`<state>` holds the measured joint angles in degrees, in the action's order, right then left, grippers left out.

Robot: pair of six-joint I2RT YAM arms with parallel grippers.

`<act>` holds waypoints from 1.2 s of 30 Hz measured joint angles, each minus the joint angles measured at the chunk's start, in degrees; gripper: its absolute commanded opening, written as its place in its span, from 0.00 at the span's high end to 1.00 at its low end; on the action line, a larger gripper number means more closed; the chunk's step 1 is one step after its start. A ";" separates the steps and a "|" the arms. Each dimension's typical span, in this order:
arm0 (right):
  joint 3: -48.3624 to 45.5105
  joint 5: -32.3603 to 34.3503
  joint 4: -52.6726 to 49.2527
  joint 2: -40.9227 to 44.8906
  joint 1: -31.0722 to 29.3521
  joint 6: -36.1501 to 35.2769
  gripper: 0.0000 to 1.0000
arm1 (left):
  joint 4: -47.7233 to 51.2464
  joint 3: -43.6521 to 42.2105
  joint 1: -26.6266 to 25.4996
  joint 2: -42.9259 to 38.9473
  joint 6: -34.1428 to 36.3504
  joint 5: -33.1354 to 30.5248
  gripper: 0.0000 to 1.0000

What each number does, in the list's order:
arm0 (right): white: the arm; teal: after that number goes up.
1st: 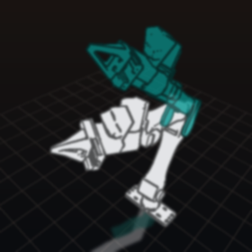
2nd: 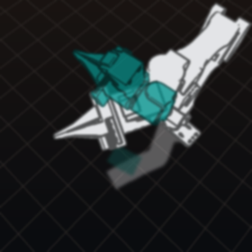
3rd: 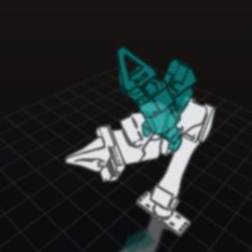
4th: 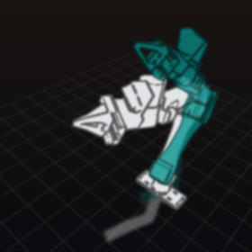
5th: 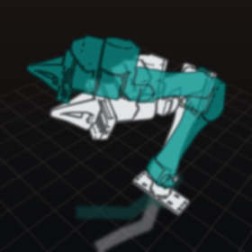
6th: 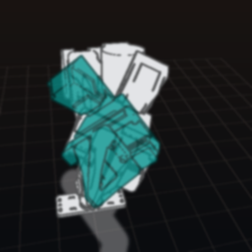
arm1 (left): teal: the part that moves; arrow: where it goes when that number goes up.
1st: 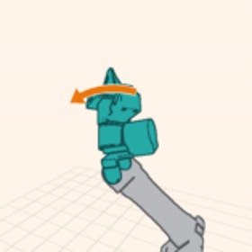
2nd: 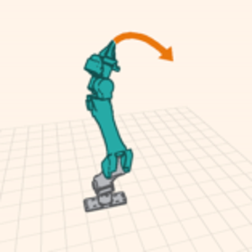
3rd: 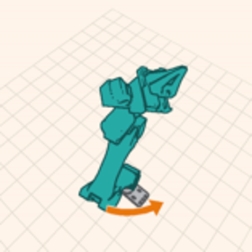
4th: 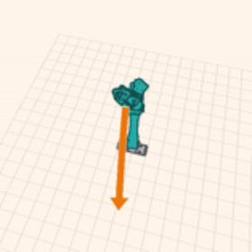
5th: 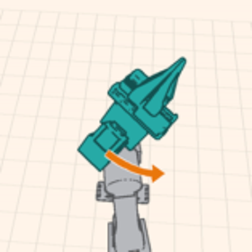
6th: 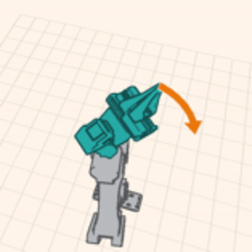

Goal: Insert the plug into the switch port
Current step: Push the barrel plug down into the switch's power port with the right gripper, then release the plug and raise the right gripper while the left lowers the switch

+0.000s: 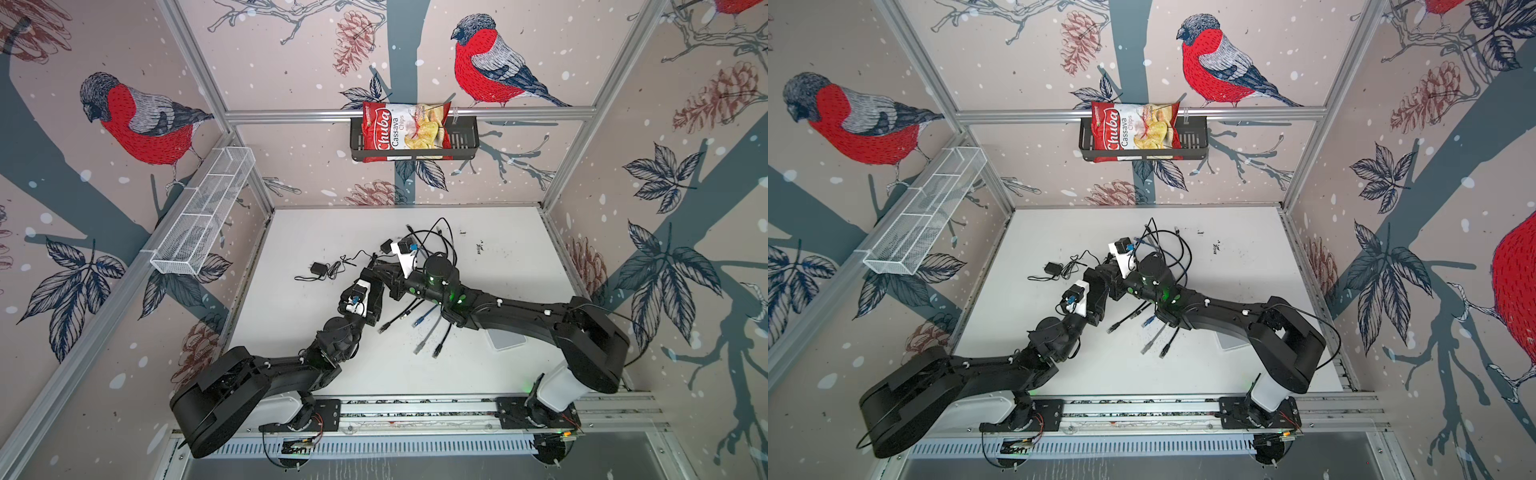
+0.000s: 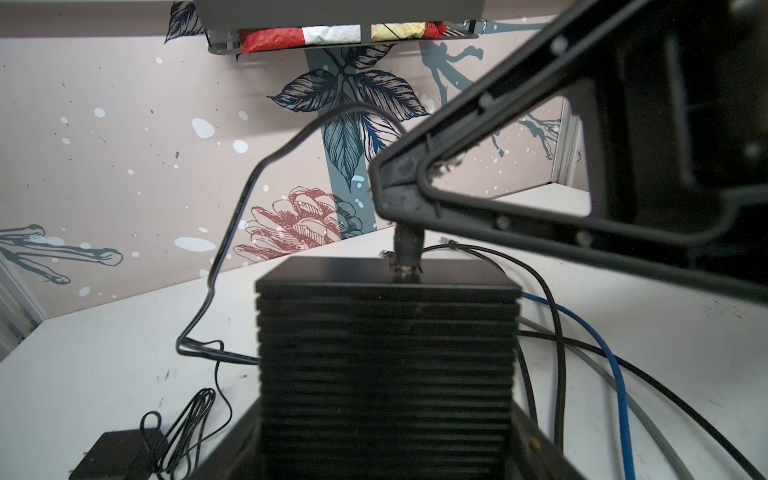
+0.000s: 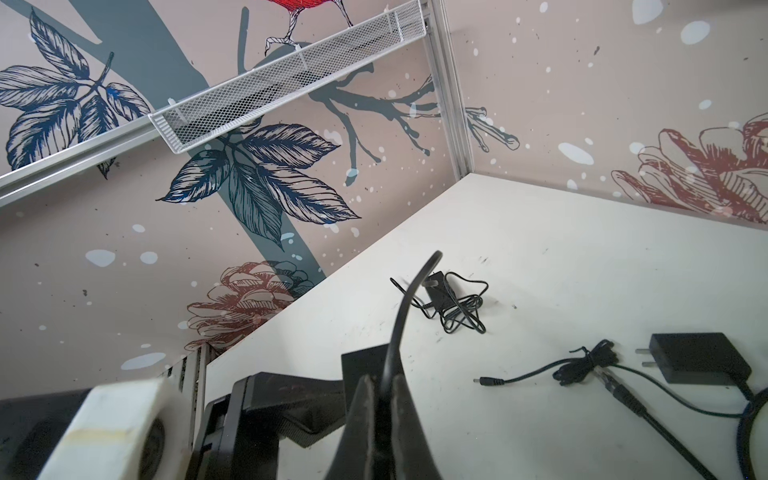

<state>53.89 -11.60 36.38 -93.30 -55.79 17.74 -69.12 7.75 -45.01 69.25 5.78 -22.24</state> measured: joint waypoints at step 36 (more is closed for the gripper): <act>12.61 -2.38 -21.79 -0.46 10.05 0.46 0.29 | 52.81 16.46 4.72 0.92 -29.79 -3.63 0.63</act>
<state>66.50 -13.98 14.59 -93.76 -45.74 18.20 -16.32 24.21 -40.29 70.17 -24.01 -25.87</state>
